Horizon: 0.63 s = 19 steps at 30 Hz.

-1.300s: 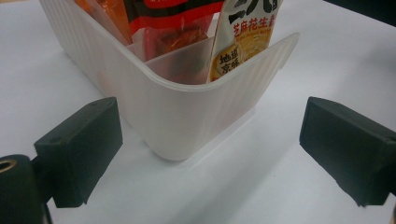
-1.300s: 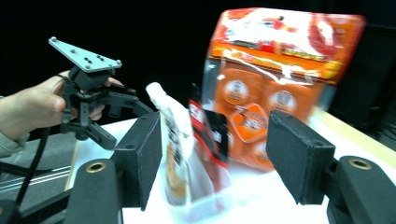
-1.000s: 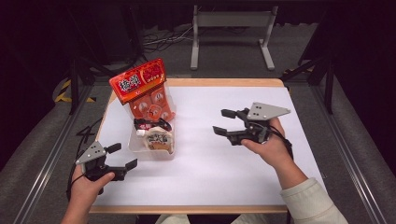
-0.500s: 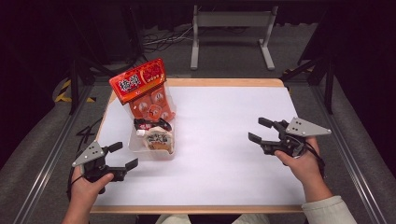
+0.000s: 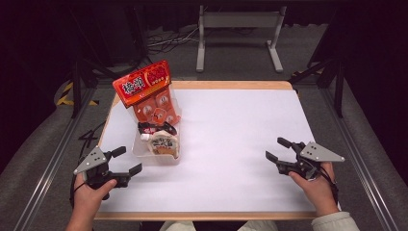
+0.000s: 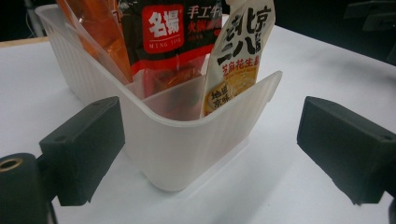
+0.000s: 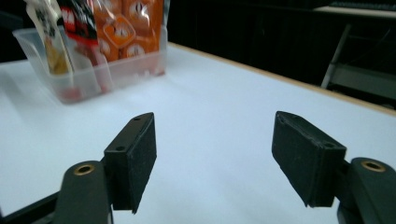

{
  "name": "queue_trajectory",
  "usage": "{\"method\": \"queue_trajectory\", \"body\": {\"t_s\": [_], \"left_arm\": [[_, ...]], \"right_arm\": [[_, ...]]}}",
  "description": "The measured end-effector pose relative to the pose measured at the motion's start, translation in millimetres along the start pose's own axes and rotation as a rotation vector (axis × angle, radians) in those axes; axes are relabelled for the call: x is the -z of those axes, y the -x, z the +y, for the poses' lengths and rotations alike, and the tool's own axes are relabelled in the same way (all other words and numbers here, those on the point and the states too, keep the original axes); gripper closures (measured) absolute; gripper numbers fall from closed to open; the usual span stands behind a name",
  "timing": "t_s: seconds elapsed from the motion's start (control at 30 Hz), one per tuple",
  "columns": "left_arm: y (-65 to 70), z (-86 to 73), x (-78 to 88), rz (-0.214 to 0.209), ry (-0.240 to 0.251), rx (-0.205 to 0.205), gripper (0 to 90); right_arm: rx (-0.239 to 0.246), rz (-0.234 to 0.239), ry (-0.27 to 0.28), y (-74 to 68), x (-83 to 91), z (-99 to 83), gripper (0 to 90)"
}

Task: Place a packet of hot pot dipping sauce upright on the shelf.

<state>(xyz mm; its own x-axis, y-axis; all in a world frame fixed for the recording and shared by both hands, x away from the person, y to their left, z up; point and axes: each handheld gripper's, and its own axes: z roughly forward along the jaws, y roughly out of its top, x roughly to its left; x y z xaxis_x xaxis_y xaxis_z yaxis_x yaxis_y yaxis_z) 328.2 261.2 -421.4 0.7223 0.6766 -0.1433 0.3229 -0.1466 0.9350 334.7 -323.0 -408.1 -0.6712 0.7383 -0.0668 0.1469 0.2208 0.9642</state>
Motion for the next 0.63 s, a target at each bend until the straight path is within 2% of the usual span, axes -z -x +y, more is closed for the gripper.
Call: {"method": "queue_trajectory", "body": {"t_s": [0.1, 0.3, 0.53, 0.63], "left_arm": [[1.0, -0.7, -3.0, -0.006, 0.002, 0.000, 8.0], [1.0, -1.2, -5.3, -0.011, 0.006, -0.004, 7.8], [2.2, -2.7, -4.0, -0.013, 0.011, -0.001, 7.8], [1.9, -2.8, -3.4, -0.001, 0.008, 0.001, 7.8]], "right_arm": [[0.012, -0.025, -0.034, 2.6, 0.6, -14.4, 33.2], [-0.051, -0.026, -0.066, 7.9, -2.1, -29.1, 32.9], [-0.074, -0.022, -0.102, 10.2, -8.0, -31.8, 30.2], [-0.083, -0.027, -0.090, 10.1, -7.8, -31.1, 30.0]]}}
